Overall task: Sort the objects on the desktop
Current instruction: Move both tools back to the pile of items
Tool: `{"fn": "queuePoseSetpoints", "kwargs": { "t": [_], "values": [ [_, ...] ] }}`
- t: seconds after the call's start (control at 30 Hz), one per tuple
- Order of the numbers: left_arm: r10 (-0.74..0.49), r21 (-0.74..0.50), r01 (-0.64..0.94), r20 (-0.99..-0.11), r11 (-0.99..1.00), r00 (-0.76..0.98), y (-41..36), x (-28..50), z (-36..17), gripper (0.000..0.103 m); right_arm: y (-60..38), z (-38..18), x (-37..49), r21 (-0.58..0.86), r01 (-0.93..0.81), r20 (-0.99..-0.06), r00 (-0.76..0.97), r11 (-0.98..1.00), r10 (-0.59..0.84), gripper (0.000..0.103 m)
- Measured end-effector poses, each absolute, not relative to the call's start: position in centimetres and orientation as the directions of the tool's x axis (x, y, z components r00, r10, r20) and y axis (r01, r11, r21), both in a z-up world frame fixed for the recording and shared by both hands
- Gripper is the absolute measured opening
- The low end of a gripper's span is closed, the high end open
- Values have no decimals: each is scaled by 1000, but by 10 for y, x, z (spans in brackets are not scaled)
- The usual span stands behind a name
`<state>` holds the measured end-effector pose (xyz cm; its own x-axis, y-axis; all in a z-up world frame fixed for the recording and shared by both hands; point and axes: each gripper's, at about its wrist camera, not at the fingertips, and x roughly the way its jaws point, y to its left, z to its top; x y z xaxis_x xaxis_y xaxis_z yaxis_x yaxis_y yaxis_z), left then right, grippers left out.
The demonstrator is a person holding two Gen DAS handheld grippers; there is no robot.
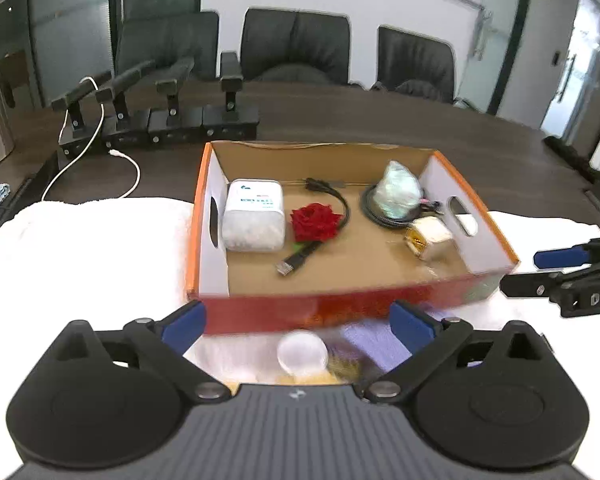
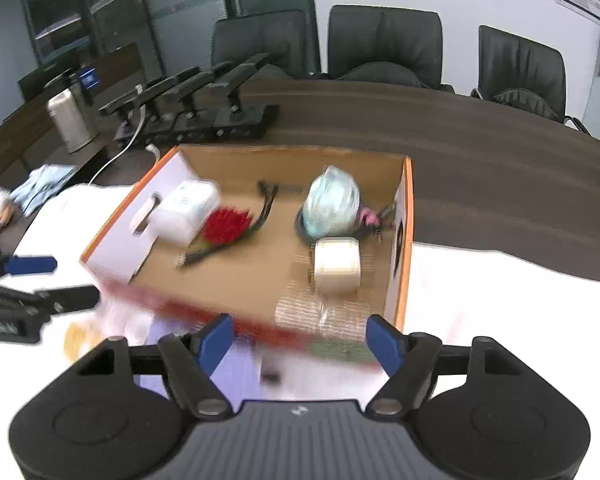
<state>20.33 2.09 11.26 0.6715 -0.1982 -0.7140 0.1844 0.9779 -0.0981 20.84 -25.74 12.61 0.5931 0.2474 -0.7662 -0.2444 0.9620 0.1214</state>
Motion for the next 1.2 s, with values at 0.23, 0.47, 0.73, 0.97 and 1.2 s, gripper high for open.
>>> {"fn": "queuePoseSetpoints", "kwargs": {
  "t": [0.23, 0.47, 0.73, 0.97, 1.2],
  "values": [
    [-267, -161, 219, -701, 962, 661, 26, 146, 90, 102, -268, 101, 142, 95, -271, -766, 594, 958, 244, 76],
    [-285, -170, 235, -707, 957, 647, 28, 99, 57, 102, -281, 71, 93, 87, -244, -760, 610, 966, 223, 78],
    [-216, -113, 191, -679, 975, 702, 35, 55, 40, 102, -297, 54, 39, 122, -215, -719, 654, 969, 235, 83],
    [-155, -44, 161, -595, 986, 788, 27, 19, 32, 103, -295, 41, 19, 126, -165, -679, 705, 978, 207, 83],
    [-142, -122, 88, -563, 989, 814, 29, -7, 23, 103, -289, 32, -4, 182, -104, -636, 746, 978, 198, 83]
  ]
}}
